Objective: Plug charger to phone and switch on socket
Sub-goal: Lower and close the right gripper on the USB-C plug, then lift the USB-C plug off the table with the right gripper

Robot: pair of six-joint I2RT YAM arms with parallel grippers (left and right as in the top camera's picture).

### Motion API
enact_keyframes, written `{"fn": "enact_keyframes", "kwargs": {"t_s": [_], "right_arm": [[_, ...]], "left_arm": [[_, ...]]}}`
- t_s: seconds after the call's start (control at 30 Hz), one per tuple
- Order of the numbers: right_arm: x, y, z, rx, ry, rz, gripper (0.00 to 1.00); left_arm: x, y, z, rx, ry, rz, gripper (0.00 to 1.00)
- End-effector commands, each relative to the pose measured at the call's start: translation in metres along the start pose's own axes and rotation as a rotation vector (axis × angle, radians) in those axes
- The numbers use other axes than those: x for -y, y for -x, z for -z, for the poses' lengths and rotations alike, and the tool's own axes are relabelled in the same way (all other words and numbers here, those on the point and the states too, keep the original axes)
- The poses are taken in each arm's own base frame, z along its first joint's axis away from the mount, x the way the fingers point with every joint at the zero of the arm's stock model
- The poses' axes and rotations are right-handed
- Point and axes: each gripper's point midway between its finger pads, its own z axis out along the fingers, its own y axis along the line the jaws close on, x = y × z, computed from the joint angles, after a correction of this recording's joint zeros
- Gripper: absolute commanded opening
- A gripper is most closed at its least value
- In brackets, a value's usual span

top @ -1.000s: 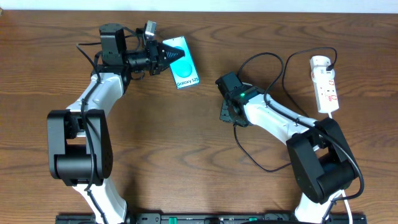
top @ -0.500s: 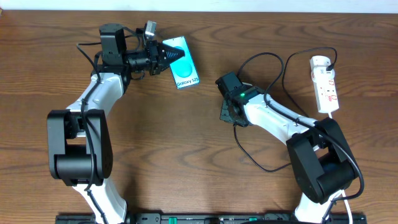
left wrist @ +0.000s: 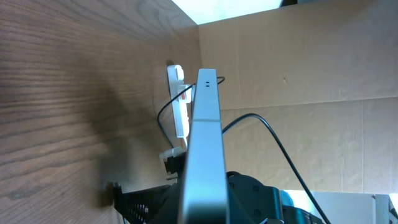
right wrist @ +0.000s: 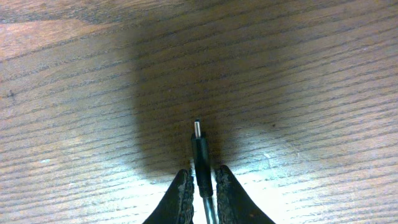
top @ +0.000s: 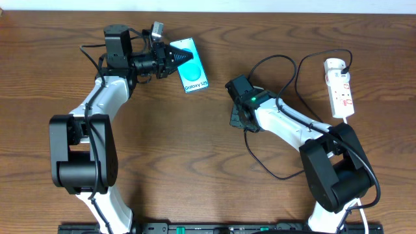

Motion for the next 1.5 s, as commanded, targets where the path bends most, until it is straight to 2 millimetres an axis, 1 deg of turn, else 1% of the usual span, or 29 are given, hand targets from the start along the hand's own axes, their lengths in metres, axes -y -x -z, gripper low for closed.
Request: {"fn": "enact_keyframes", "kwargs": {"t_s": [0.0,0.07,0.2,0.9,1.03,1.23,1.37,1.47], "right_arm": [[0.001,0.001,0.001,0.016,-0.013,-0.001,0.11],[0.001,0.001,0.001,0.017,-0.014,-0.001,0.09],[0.001,0.001,0.001,0.017,-0.014,-0.001,0.01],[0.002,0.002,0.001,0.021,-0.016,-0.002,0.01],[0.000,0.006,0.004,0.021,-0.001,-0.006,0.01],[-0.004,0.014,0.020,0.046,0.031,0.002,0.01],[-0.008,0.019,0.040,0.072,0.071,0.032,0.01],[-0.013,0.019,0.058,0.082,0.119,0.085,0.01]], "left_arm": [[0.003,-0.001,0.000,-0.014,-0.015,0.003,0.07],[0.003,-0.001,0.000,-0.015,-0.015,0.003,0.08],[0.003,-0.001,0.000,-0.015,-0.015,0.003,0.07],[0.003,-0.001,0.000,-0.015,-0.015,0.003,0.07],[0.003,-0.001,0.000,-0.015,-0.015,0.003,0.07],[0.003,-0.001,0.000,-0.015,-0.015,0.003,0.07],[0.003,-0.001,0.000,-0.015,-0.015,0.003,0.07],[0.003,-0.002,0.000,-0.017,-0.017,0.003,0.08]]}}
